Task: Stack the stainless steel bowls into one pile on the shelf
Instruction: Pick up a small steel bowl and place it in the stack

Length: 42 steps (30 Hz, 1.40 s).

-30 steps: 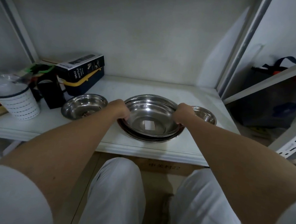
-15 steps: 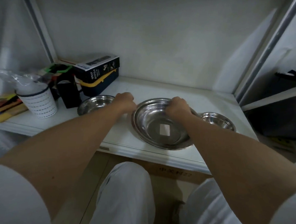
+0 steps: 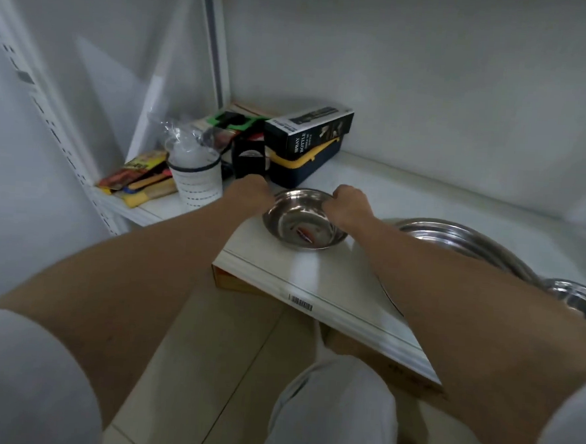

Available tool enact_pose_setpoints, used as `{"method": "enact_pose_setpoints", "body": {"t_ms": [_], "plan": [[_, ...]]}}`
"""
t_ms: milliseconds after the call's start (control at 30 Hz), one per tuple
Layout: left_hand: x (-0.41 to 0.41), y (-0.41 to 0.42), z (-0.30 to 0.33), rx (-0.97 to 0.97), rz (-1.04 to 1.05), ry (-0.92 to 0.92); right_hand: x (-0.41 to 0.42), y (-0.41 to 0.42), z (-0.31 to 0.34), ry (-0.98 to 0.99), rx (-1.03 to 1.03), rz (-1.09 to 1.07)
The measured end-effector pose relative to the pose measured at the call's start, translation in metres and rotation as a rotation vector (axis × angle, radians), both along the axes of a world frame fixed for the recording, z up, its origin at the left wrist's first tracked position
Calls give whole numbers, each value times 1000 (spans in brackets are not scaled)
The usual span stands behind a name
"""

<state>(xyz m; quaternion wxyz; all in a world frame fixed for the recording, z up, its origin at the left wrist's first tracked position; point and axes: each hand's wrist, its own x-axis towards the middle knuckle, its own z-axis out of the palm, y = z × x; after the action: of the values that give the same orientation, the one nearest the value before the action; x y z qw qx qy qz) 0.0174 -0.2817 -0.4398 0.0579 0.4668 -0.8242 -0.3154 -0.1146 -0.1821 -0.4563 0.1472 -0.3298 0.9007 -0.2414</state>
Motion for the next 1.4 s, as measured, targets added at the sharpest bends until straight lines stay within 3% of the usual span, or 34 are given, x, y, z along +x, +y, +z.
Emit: {"method": "enact_pose_setpoints", "body": {"t_ms": [333, 567, 767, 933, 1167, 1400], "plan": [[-13, -16, -7, 41, 75, 31, -3, -5, 8, -46, -4, -44], [-29, -21, -16, -89, 69, -55, -12, -5, 3, -44, 13, -69], [-25, -17, 8, -142, 86, 68, -15, 10, 25, 43, -63, -88], [-36, 15, 44, -160, 84, 228, -21, 48, 64, 132, -116, -131], [-82, 98, 87, -169, -73, 284, -49, 142, 103, 216, -171, -327], [-116, 162, 88, -140, -176, 262, -70, 213, 101, 209, -159, -414]]}}
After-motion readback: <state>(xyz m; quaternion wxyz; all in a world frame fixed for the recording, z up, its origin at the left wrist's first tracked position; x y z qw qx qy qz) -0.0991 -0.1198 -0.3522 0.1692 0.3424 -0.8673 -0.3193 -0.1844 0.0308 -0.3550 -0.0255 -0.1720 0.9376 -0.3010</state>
